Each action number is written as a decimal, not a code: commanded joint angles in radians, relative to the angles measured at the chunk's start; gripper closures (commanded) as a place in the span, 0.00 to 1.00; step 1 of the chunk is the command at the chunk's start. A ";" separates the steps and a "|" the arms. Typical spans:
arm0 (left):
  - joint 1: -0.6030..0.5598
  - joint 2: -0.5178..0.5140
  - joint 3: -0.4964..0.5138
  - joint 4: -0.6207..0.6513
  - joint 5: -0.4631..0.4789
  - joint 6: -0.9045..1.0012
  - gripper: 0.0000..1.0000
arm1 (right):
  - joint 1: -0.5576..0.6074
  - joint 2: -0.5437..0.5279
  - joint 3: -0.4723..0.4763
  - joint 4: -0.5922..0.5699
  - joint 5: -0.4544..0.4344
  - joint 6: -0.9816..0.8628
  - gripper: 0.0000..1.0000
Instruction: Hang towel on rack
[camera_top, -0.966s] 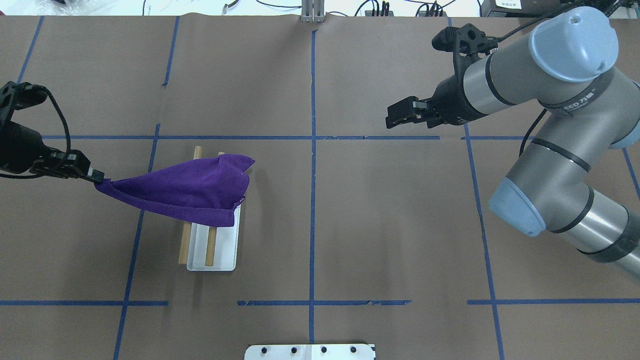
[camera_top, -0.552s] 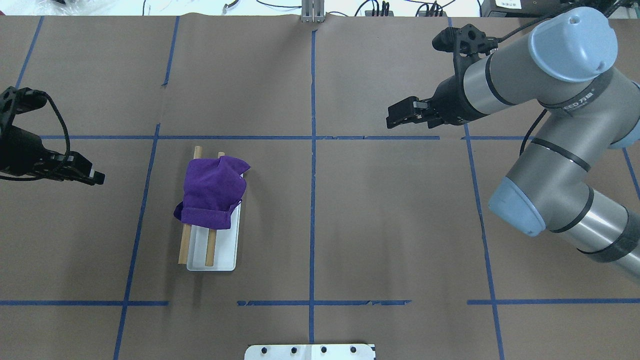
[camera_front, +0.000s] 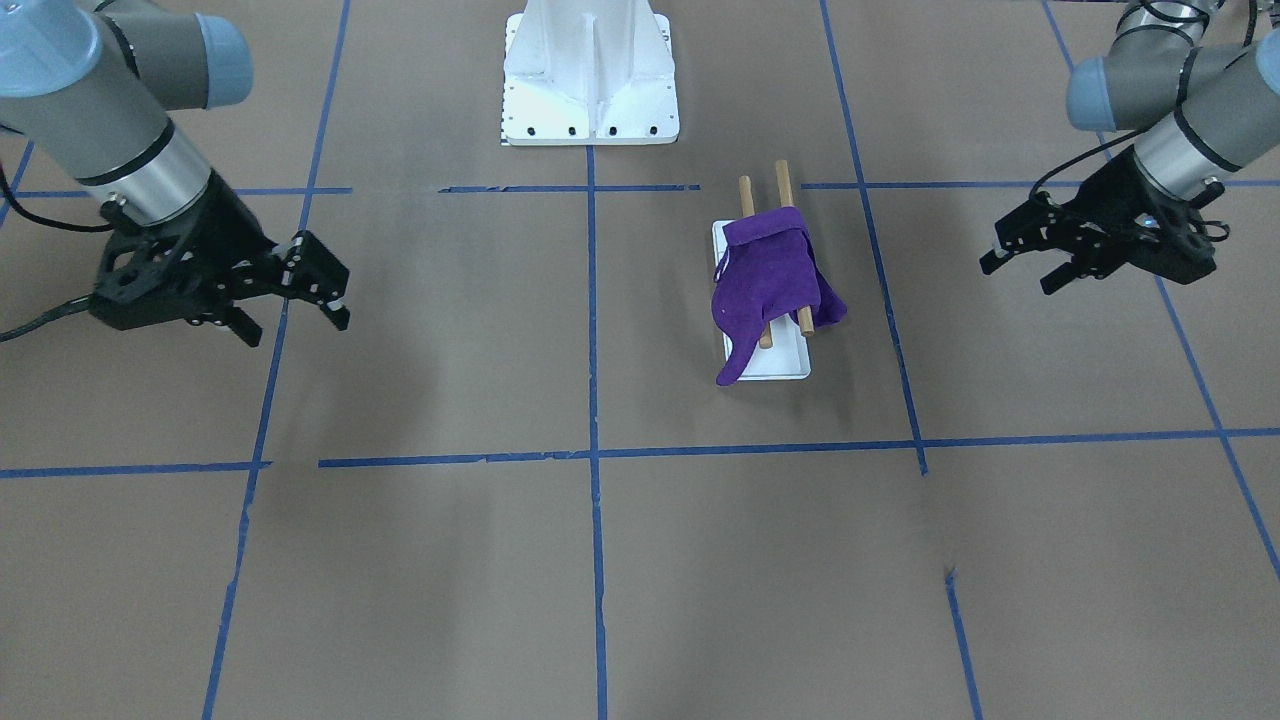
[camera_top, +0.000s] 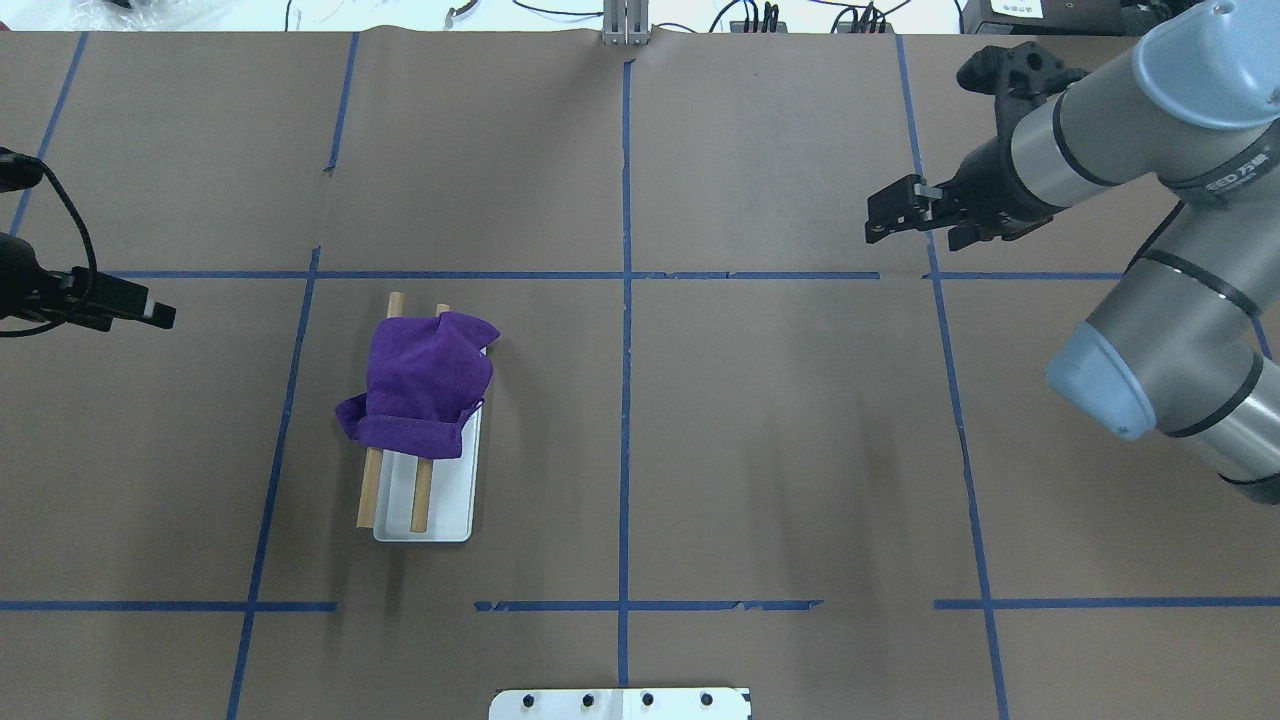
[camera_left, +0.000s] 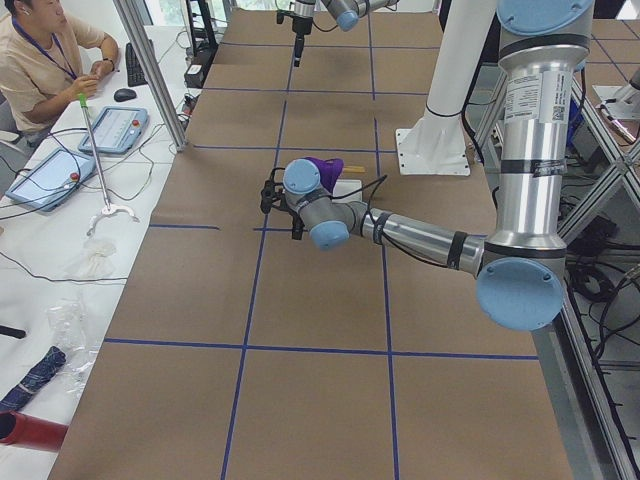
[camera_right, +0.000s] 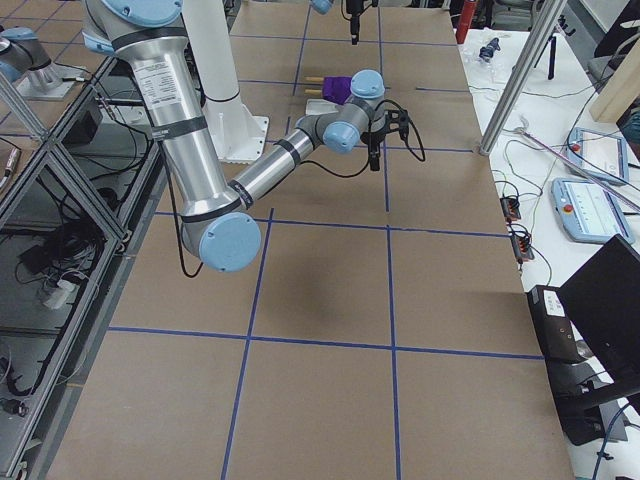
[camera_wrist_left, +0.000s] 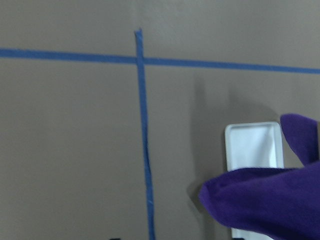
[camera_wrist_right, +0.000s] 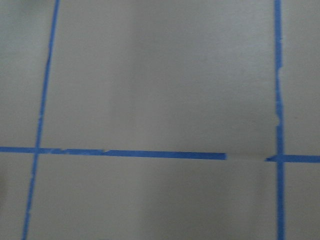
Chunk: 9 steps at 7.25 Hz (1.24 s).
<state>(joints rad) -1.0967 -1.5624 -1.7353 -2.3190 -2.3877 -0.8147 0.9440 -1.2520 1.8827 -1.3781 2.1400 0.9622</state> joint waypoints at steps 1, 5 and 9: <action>-0.194 0.001 0.158 0.006 0.012 0.368 0.00 | 0.176 -0.049 -0.028 -0.250 0.011 -0.447 0.00; -0.455 -0.033 0.240 0.333 0.012 0.778 0.00 | 0.528 -0.186 -0.207 -0.340 0.209 -1.010 0.00; -0.440 -0.036 0.131 0.650 0.001 0.781 0.00 | 0.542 -0.204 -0.271 -0.328 0.219 -1.022 0.00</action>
<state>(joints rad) -1.5455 -1.6241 -1.5910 -1.6927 -2.3869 -0.0403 1.4841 -1.4568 1.6252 -1.7129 2.3581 -0.0610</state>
